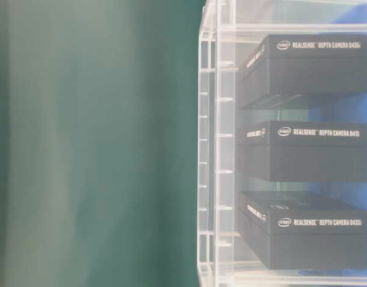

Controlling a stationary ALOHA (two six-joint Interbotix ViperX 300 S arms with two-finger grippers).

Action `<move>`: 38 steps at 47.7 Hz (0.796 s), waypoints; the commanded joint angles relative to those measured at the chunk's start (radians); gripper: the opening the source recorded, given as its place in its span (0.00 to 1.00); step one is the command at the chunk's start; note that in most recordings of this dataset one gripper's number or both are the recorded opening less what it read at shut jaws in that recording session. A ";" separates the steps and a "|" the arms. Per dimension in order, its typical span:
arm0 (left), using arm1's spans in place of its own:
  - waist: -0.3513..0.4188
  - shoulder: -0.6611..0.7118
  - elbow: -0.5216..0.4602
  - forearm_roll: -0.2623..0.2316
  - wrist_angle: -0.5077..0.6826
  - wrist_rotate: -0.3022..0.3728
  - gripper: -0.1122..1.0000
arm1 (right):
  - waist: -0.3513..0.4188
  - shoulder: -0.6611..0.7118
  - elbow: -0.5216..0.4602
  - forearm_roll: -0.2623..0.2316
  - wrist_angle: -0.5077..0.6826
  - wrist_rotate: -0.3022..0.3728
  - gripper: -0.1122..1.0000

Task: Take the box out of the case with the left arm.

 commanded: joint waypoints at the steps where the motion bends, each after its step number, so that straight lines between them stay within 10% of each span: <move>1: 0.002 0.006 -0.023 0.020 0.015 0.000 0.12 | -0.005 0.008 -0.014 0.005 0.002 -0.002 0.10; 25: 0.002 -0.003 -0.107 0.023 0.095 -0.009 0.12 | -0.008 0.008 -0.123 0.005 0.193 0.002 0.10; 38: 0.003 -0.005 -0.282 0.023 0.367 -0.009 0.12 | -0.006 0.020 -0.287 0.003 0.345 0.002 0.10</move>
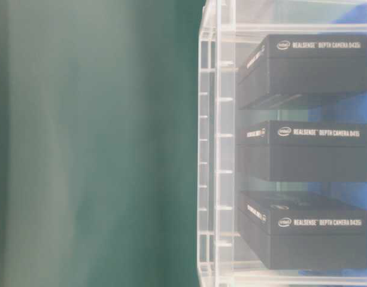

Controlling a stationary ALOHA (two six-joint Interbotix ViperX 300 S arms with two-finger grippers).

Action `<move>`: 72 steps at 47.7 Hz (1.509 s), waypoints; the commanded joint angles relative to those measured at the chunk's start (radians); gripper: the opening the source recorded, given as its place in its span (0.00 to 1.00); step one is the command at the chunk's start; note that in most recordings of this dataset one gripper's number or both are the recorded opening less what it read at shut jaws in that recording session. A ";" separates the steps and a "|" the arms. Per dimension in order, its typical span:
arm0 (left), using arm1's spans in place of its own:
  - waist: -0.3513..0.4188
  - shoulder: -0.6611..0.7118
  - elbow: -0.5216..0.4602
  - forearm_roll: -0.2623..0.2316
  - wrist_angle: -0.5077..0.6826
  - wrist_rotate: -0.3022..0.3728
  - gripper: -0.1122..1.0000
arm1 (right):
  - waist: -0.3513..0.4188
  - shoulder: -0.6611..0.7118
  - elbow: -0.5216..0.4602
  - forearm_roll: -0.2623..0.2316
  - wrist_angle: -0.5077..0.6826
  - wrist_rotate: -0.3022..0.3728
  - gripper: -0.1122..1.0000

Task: Take the box out of the case with the left arm.

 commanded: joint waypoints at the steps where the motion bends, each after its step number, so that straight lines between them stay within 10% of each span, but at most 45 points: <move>1: 0.000 0.005 -0.091 0.003 0.091 0.002 0.12 | -0.002 0.011 -0.080 0.002 0.043 0.002 0.10; 27: -0.002 0.012 -0.236 0.006 0.380 -0.002 0.12 | -0.006 0.055 -0.207 0.000 0.270 0.003 0.10; 49: -0.006 0.167 -0.466 0.000 1.238 -0.006 0.12 | -0.005 0.135 -0.402 -0.006 0.966 0.158 0.10; 72: -0.008 0.184 -0.472 0.000 1.307 -0.235 0.12 | -0.006 0.198 -0.428 -0.006 1.190 0.175 0.10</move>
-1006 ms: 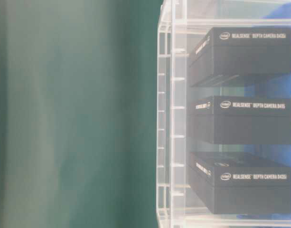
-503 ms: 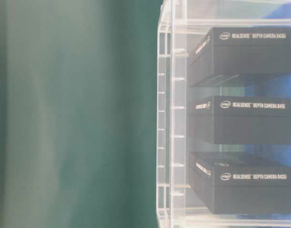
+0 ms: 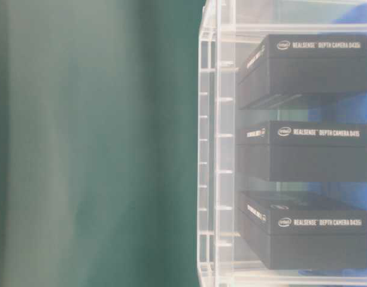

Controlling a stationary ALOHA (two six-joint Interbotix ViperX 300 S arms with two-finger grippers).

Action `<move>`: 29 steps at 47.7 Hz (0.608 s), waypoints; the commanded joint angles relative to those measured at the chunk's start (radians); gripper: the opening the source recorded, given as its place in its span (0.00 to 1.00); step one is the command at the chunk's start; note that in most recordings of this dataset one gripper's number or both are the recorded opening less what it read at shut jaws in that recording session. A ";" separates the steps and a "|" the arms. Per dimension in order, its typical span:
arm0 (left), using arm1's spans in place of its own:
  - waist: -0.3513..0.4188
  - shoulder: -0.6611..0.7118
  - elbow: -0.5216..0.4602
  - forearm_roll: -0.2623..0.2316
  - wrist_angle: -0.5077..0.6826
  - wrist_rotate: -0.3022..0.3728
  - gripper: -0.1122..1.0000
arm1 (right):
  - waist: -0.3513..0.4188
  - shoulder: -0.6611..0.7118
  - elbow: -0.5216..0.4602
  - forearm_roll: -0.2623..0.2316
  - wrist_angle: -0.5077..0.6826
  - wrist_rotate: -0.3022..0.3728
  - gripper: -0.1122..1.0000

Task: Take the box out of the case with the left arm.

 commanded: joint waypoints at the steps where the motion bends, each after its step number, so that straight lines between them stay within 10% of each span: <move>1: -0.003 0.006 -0.026 -0.002 0.014 -0.081 0.12 | -0.002 0.005 -0.029 -0.002 0.005 0.009 0.10; 7: 0.000 0.014 -0.028 0.003 0.058 -0.328 0.12 | 0.000 0.005 -0.029 -0.009 0.014 0.018 0.10; 19: 0.029 0.006 -0.028 0.005 0.219 -1.037 0.12 | -0.002 0.005 -0.029 -0.011 0.017 0.017 0.10; 29: 0.029 -0.015 -0.025 0.005 0.253 -1.207 0.12 | -0.002 0.005 -0.029 -0.011 0.018 0.015 0.10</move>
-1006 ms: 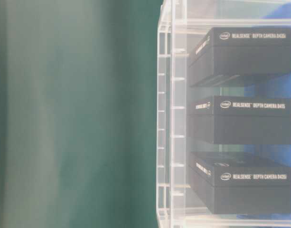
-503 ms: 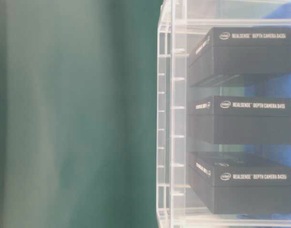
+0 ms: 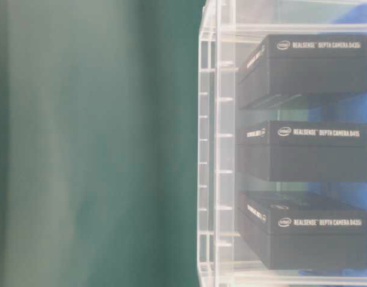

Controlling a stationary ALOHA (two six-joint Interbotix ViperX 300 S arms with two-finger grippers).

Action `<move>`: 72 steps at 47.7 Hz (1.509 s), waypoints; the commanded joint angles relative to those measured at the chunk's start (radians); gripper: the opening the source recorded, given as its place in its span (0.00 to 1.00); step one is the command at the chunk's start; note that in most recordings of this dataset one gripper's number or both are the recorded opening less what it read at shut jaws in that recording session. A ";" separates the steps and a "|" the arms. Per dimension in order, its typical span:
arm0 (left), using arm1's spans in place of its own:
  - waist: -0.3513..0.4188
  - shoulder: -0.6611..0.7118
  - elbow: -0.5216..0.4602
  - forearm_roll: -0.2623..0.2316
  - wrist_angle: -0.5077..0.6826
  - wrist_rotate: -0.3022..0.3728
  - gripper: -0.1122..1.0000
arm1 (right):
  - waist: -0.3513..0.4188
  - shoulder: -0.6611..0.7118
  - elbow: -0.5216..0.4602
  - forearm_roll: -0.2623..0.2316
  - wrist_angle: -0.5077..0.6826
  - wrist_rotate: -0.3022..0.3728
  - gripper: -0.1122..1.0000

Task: Take the box out of the case with the left arm.

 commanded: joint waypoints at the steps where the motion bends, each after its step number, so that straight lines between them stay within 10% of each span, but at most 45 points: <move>1: 0.002 0.003 -0.020 0.005 0.002 -0.018 0.12 | -0.002 0.002 -0.031 -0.002 0.000 0.002 0.10; 20: 0.084 0.017 -0.018 0.040 0.025 0.006 0.12 | -0.002 0.002 -0.031 -0.003 0.017 0.005 0.10; 44: 0.491 0.063 -0.029 0.032 0.025 0.284 0.13 | 0.000 0.002 -0.029 -0.029 0.040 0.005 0.10; 72: 0.486 0.049 -0.012 -0.017 0.014 0.310 0.20 | -0.002 0.008 -0.026 -0.043 0.057 0.005 0.10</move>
